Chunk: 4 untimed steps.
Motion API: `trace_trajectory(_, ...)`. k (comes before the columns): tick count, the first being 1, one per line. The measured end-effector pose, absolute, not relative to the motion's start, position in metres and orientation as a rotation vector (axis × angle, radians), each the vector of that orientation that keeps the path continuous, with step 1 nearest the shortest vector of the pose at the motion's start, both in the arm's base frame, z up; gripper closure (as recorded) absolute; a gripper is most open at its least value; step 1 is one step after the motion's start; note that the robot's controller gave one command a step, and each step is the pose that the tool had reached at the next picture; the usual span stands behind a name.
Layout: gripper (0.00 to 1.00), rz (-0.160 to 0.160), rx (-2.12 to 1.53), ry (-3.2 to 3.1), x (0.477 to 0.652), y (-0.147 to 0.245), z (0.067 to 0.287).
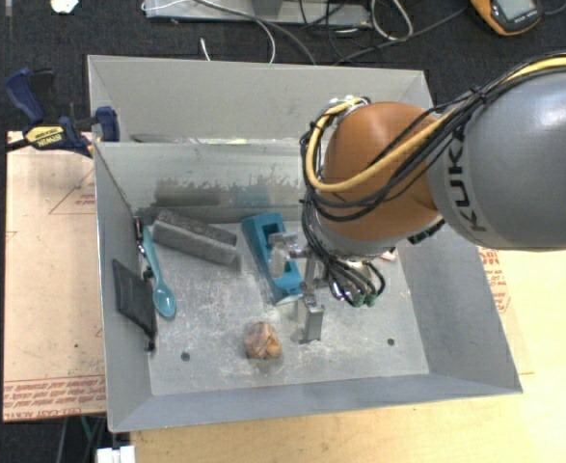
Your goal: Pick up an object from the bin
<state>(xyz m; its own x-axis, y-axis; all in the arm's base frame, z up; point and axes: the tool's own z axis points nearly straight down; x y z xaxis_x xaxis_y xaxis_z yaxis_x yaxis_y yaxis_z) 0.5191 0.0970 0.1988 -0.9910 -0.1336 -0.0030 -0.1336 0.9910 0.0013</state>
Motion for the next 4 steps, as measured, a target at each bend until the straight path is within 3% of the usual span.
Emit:
trace_trajectory(1,0.0,0.003,-0.783,3.038,0.507,0.113,0.164)
trace_trajectory(2,0.0,0.003,-0.988,2.98,0.503,0.113,0.124)
trace_trajectory(3,0.0,0.002,-1.494,2.757,0.511,0.102,0.082)
trace_trajectory(4,1.0,0.008,-1.477,2.768,0.509,0.1,0.07)
